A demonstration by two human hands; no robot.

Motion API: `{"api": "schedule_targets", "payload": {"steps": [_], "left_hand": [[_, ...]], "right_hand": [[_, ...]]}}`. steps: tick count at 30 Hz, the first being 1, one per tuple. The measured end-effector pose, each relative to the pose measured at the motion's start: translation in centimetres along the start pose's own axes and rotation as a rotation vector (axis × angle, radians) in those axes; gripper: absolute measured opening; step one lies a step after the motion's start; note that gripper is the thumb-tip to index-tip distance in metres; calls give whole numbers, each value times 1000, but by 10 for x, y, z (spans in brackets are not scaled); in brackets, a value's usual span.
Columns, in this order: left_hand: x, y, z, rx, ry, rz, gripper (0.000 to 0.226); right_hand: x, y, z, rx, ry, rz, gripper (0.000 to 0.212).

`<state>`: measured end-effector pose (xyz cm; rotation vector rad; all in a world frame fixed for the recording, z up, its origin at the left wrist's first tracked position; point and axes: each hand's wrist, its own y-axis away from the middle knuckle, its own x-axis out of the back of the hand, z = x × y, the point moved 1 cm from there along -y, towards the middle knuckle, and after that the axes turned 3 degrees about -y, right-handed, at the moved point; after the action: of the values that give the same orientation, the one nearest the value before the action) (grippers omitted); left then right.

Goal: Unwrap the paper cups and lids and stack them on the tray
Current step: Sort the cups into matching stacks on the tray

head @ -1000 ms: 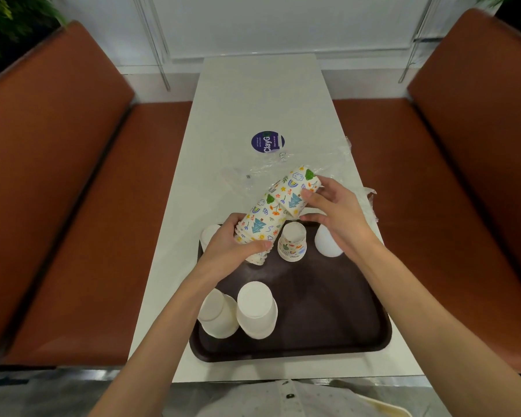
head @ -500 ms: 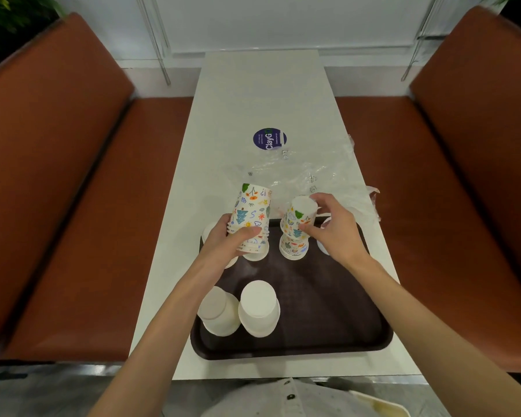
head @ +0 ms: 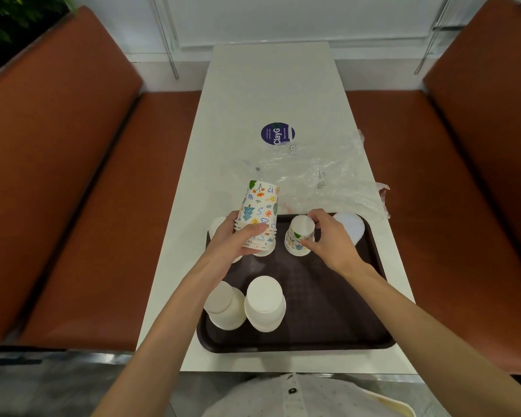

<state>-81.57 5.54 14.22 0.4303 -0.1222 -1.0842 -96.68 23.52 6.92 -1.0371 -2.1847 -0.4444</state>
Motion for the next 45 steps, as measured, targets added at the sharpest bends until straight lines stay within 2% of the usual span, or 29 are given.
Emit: {"api": "schedule_targets", "payload": {"steps": [4, 7, 9, 13, 16, 18, 22, 31, 35, 38, 42, 45], "left_hand": [[-3, 1, 0, 0, -23, -11, 27], [-5, 1, 1, -6, -25, -18, 28], [-6, 1, 2, -5, -28, -18, 28], [-11, 0, 5, -15, -48, -32, 30], [-16, 0, 8, -25, -70, -59, 29], [-19, 0, 10, -25, -76, -77, 29], [-21, 3, 12, -46, -118, -108, 30], [-16, 9, 5, -37, -170, -135, 38], [-5, 9, 3, -27, -161, -71, 28], [4, 7, 0, -12, -134, -21, 24], [12, 5, 0, -5, -145, 9, 29], [14, 4, 0, -3, -143, 16, 32]], "right_hand": [[2, -1, -4, -31, 25, -41, 65], [17, -3, -19, -31, 9, -3, 77], [30, -4, -35, 6, -21, 56, 72], [54, -3, -73, 62, -193, 146, 45], [64, -1, -95, 35, -399, 77, 29], [64, -1, -104, -18, -536, -31, 32], [60, -1, -109, -113, -566, -138, 43], [78, -9, -106, -145, -652, -18, 40], [99, -19, -98, -134, -636, 115, 45], [103, -26, -87, -95, -482, 148, 50], [91, -30, -63, -43, -224, 47, 50], [76, -32, -48, -6, -153, -75, 58]]}}
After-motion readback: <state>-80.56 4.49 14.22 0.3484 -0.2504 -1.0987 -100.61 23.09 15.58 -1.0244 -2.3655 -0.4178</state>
